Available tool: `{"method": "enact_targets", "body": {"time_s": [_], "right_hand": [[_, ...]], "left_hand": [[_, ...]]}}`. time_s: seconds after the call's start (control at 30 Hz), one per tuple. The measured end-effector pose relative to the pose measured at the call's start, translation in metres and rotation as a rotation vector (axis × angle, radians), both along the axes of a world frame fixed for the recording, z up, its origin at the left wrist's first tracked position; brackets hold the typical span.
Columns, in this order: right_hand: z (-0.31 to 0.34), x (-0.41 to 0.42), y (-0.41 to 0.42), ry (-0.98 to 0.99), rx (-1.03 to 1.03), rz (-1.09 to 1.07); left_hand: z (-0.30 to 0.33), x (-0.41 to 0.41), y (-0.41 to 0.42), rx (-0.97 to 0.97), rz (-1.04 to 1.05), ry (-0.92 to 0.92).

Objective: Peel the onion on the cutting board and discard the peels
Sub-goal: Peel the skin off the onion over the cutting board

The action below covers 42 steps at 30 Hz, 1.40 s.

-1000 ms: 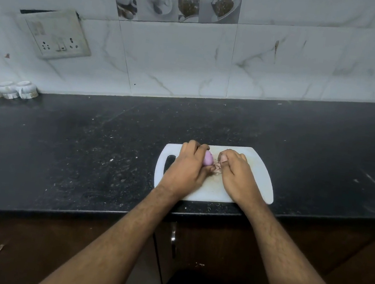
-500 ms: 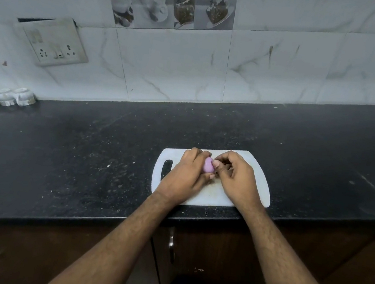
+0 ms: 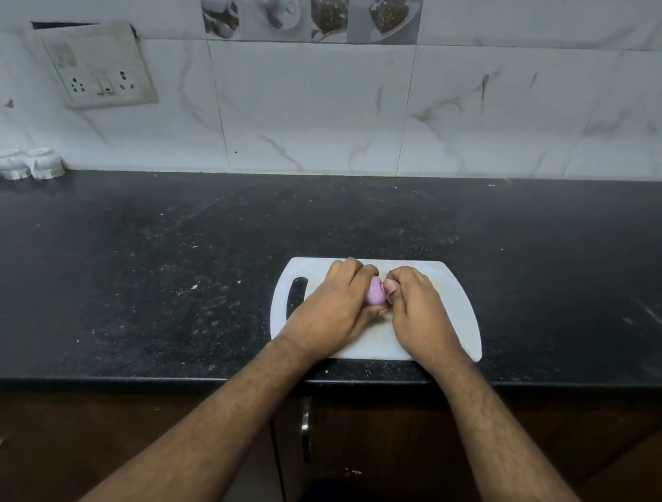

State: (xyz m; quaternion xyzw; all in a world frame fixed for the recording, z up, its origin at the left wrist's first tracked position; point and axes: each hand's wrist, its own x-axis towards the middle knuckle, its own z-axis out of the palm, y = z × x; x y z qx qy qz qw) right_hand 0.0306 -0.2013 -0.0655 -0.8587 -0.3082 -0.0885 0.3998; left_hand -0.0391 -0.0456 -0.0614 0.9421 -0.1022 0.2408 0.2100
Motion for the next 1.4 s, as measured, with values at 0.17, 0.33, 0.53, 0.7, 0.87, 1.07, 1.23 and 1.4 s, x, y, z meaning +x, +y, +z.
{"method": "enact_targets", "body": {"time_s": [0.17,0.33,0.53,0.7,0.87,1.07,1.23,1.4], "right_hand": [[0.000,0.001,0.000,-0.002,-0.049,-0.001],[0.000,0.001,-0.001,-0.003,-0.064,-0.002],[0.003,-0.015,0.000,-0.083,-0.139,0.112],[0.003,-0.011,-0.004,-0.089,0.087,-0.045],[0.001,-0.010,-0.002,-0.090,0.131,-0.095],[0.008,-0.007,-0.005,0.178,0.306,0.060],[0.006,-0.004,-0.009,0.263,0.395,0.155],[0.008,-0.008,-0.011,0.352,0.497,0.138]], "left_hand": [[0.002,-0.002,-0.005,0.063,0.037,0.007],[0.001,-0.003,-0.009,0.073,0.065,-0.019],[0.004,0.001,-0.004,0.012,0.147,0.040],[0.003,0.002,0.002,0.028,0.084,0.025],[0.002,0.004,0.003,-0.051,-0.003,0.052],[0.003,-0.001,0.005,-0.177,-0.162,0.047],[0.005,-0.001,0.008,-0.227,-0.179,0.061],[0.004,-0.001,0.008,-0.258,-0.132,0.081]]}}
